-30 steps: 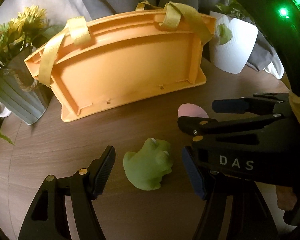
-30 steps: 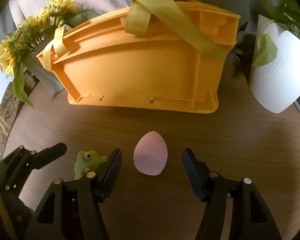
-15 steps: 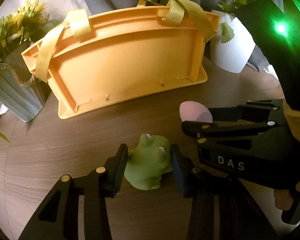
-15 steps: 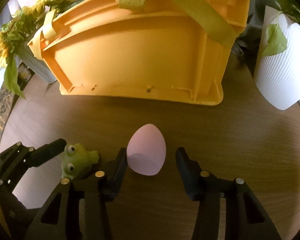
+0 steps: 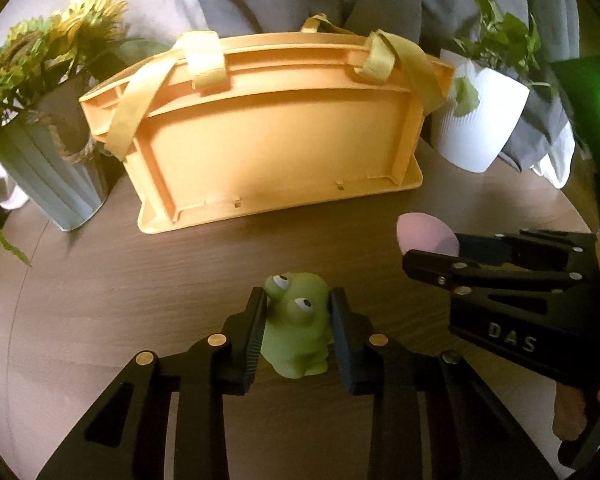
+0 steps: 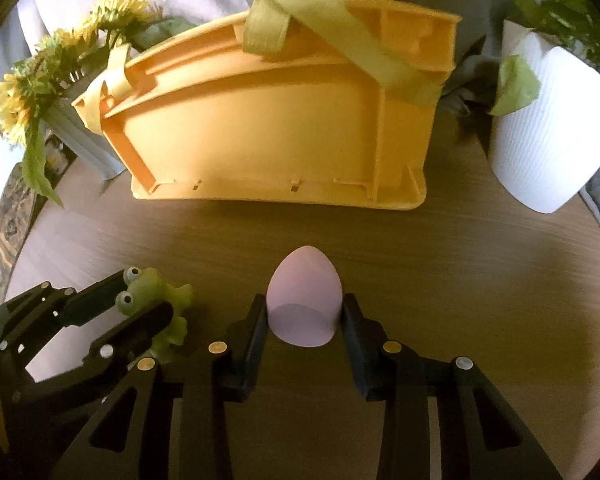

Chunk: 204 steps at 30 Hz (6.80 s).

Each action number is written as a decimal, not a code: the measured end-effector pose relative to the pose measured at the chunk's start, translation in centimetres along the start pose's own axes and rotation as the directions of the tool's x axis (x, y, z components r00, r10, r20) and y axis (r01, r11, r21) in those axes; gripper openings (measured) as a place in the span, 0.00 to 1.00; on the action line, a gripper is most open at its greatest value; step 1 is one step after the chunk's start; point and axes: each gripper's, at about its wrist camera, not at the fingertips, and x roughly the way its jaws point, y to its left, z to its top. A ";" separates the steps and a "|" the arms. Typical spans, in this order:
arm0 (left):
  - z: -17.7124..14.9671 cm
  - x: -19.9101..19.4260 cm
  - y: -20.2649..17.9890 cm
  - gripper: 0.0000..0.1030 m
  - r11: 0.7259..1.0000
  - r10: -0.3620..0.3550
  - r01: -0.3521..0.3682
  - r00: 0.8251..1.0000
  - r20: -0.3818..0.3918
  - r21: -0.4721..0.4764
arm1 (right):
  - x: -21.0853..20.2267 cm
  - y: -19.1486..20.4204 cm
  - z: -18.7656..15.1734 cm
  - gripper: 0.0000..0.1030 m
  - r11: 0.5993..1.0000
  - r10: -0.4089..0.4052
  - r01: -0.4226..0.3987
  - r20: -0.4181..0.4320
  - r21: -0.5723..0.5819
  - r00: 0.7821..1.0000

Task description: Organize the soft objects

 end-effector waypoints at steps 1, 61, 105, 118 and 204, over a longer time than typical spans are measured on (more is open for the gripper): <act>0.0 -0.1 0.1 0.30 1.000 -0.007 0.007 1.000 0.000 -0.009 | -0.3 0.1 -0.1 0.36 1.000 0.000 0.000 0.005 0.002 1.000; 12.2 -14.5 2.9 0.30 0.993 0.122 -0.101 0.841 0.528 -0.067 | -16.6 2.4 9.4 0.36 0.999 -0.012 0.033 0.529 -0.030 0.849; 18.8 0.4 6.5 0.41 0.996 0.091 -0.089 0.963 0.253 -0.019 | -1.7 -0.7 17.5 0.54 0.998 -0.058 0.055 0.219 0.019 0.974; 16.4 -6.1 6.0 0.61 0.983 0.181 -0.160 0.932 0.313 -0.094 | -6.4 -0.3 15.3 0.59 0.996 -0.093 0.089 0.303 0.028 0.948; -12.5 -37.2 -0.8 1.00 0.980 0.199 -0.165 0.851 0.487 -0.112 | -36.4 9.8 -17.3 0.90 0.967 -0.255 0.213 0.555 0.140 0.792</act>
